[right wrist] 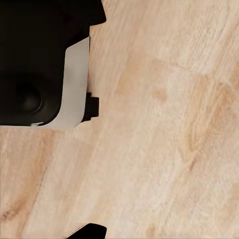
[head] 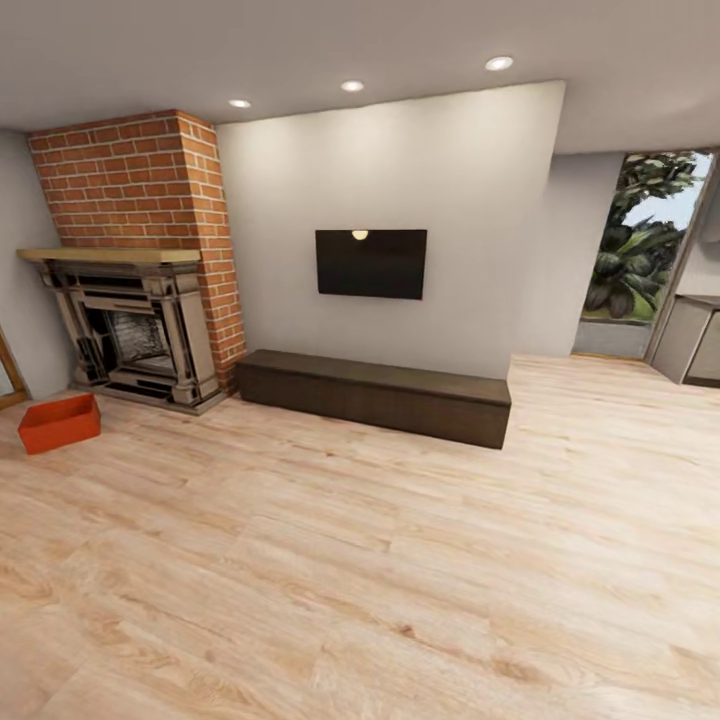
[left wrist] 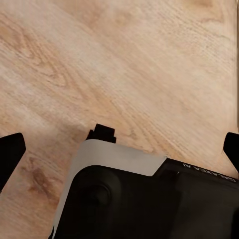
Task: Move the two storage containers from the living room to the garage. In the garage, place one container on the floor and stack the other container on top of it (either order is fine).
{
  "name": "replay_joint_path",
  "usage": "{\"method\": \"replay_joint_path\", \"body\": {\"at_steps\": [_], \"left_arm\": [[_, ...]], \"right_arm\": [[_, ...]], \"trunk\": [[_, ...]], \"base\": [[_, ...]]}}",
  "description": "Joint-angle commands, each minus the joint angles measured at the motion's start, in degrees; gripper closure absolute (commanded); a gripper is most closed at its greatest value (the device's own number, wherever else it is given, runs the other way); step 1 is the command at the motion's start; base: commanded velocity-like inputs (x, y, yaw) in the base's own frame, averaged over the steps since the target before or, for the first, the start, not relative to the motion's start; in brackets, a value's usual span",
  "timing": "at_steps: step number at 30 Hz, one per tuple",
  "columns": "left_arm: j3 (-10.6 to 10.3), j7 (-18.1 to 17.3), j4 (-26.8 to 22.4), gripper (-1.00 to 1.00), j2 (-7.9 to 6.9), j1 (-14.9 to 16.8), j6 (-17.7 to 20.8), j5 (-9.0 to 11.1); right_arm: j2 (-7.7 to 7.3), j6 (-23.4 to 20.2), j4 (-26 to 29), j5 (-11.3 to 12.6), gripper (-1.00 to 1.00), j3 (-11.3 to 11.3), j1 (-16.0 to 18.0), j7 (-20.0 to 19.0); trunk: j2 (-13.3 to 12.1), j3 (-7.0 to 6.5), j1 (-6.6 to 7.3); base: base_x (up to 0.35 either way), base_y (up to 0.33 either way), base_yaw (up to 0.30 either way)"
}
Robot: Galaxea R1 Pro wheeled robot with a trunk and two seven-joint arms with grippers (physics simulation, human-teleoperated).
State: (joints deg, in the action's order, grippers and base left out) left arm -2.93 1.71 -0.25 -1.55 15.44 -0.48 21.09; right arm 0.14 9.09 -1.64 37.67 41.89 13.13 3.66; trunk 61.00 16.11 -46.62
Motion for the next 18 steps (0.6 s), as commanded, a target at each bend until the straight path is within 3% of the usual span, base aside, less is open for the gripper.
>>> {"method": "replay_joint_path", "body": {"at_steps": [1, 18], "left_arm": [[-0.32, 0.14, -0.01, -1.0, -0.01, 0.03, -0.05, 0.35], [-0.32, 0.14, -0.01, -1.0, -0.01, 0.03, -0.05, 0.35]], "right_arm": [[0.03, 0.21, -0.12, 0.3, -1.0, 0.4, 0.05, 0.04], [0.03, 0.19, -0.12, 0.3, -1.0, 0.39, 0.05, 0.04]], "trunk": [[0.04, 0.07, -0.04], [0.04, 0.07, -0.04]], "base": [[0.321, 0.0, 0.0], [0.321, 0.0, 0.0]]}}
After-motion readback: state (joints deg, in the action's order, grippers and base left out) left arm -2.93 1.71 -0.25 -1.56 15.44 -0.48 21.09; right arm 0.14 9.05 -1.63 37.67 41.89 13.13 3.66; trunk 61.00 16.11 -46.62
